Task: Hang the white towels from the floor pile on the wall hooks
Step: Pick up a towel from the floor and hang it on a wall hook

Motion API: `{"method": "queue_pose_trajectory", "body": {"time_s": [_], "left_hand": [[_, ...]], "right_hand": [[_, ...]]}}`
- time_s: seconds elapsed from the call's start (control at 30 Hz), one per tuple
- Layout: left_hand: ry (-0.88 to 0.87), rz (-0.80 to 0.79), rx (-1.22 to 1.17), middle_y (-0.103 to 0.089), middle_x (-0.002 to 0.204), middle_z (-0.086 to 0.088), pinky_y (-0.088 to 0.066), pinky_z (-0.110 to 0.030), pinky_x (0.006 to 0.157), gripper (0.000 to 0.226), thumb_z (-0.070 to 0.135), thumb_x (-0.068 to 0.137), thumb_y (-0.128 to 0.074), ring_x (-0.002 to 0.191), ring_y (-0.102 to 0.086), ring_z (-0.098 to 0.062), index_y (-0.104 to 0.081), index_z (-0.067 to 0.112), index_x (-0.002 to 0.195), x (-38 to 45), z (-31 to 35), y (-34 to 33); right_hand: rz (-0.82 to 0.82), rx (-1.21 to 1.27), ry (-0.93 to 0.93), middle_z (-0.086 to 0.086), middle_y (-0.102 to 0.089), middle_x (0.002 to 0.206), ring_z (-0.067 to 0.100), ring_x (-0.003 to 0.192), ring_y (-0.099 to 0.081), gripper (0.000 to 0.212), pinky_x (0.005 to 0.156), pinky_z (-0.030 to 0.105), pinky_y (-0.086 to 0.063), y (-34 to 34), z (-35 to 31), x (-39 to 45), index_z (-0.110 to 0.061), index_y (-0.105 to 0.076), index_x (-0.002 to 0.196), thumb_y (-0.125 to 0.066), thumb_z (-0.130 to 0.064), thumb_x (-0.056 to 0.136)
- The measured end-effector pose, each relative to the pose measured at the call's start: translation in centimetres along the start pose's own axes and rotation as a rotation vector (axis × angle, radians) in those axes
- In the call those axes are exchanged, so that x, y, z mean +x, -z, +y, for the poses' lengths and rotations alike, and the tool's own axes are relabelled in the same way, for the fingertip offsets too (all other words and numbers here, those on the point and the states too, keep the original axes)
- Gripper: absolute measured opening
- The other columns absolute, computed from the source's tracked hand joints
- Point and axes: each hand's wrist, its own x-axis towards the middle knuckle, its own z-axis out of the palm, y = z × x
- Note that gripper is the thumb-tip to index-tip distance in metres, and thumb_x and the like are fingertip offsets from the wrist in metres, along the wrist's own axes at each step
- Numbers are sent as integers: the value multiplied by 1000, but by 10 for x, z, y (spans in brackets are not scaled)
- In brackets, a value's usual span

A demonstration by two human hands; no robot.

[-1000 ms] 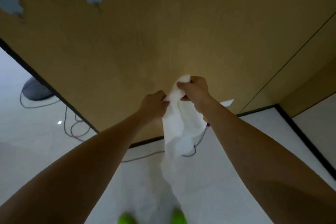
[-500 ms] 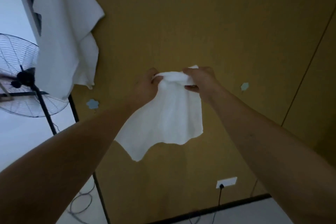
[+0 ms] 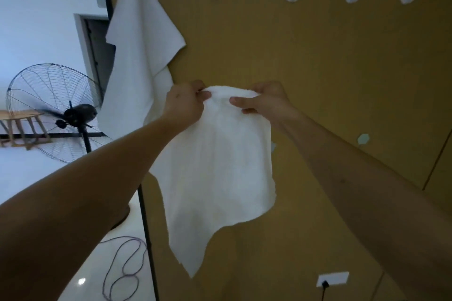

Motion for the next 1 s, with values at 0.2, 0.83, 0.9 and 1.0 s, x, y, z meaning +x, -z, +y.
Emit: {"method": "queue_pose_trajectory", "body": {"time_s": [0.2,0.83,0.9,1.0], "left_hand": [[-77,72,45,-60,81,-2,-34,-28,72,22,35,100,-50,80,-54,-22,-65,19,98,28,-10,16],[-407,-5,-90,-58,69,4,-31,-13,54,18,12,97,-51,60,-50,-5,-67,10,89,73,-3,17],[-383,-27,-114,-61,74,0,-34,-18,60,19,19,98,-53,69,-55,-13,-68,9,90,79,-7,21],[-342,-101,-94,-54,68,4,-33,-24,61,28,31,99,-55,67,-50,-12,-63,9,84,86,-10,30]], "right_hand": [[132,-308,149,-3,-67,87,16,84,-66,23,73,35,-59,-4,-13,27,-17,-72,89,-84,-32,76],[-26,-498,125,2,-56,72,14,68,-54,26,59,29,-40,-49,-63,61,-3,-67,83,-71,-29,84],[5,-461,108,5,-56,73,16,70,-55,21,60,29,-40,-54,-62,63,3,-69,87,-71,-17,82],[23,-508,120,4,-55,71,16,68,-55,18,58,25,-39,-55,-69,65,1,-67,79,-73,-16,83]]}}
